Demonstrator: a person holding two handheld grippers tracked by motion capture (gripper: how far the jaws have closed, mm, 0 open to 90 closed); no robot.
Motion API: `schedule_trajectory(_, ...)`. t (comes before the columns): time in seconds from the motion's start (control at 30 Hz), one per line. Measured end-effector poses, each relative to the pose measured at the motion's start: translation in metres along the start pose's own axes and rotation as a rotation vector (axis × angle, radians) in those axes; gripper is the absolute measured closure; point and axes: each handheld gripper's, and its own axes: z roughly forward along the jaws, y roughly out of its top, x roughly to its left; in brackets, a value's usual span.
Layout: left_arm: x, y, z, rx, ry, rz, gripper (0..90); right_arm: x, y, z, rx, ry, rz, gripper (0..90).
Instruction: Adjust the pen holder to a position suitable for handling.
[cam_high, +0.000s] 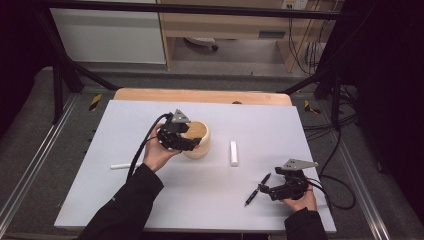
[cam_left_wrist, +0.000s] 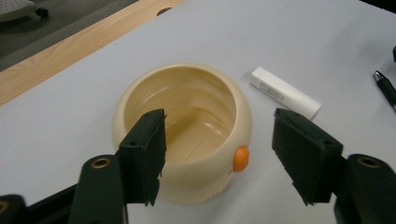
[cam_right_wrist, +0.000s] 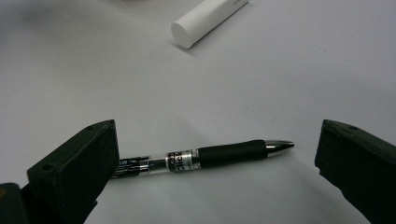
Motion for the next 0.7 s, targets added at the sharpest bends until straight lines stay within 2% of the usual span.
schedule_trajectory(0.13, 0.007, -0.015, -0.011, -0.007, 0.001, -0.023, 30.9, 0.001, 0.001, 0.0, 0.006, -0.01, -0.005, 0.5)
schedule_trajectory(0.43, 0.018, -0.055, -0.03, -0.019, 0.015, -0.048, 19.9, 0.001, 0.001, 0.0, 0.007, -0.015, -0.01, 0.6)
schedule_trajectory(0.7, 0.02, -0.087, -0.045, -0.021, 0.041, -0.04, 10.5, 0.003, 0.002, 0.001, 0.023, -0.025, -0.008, 0.6)
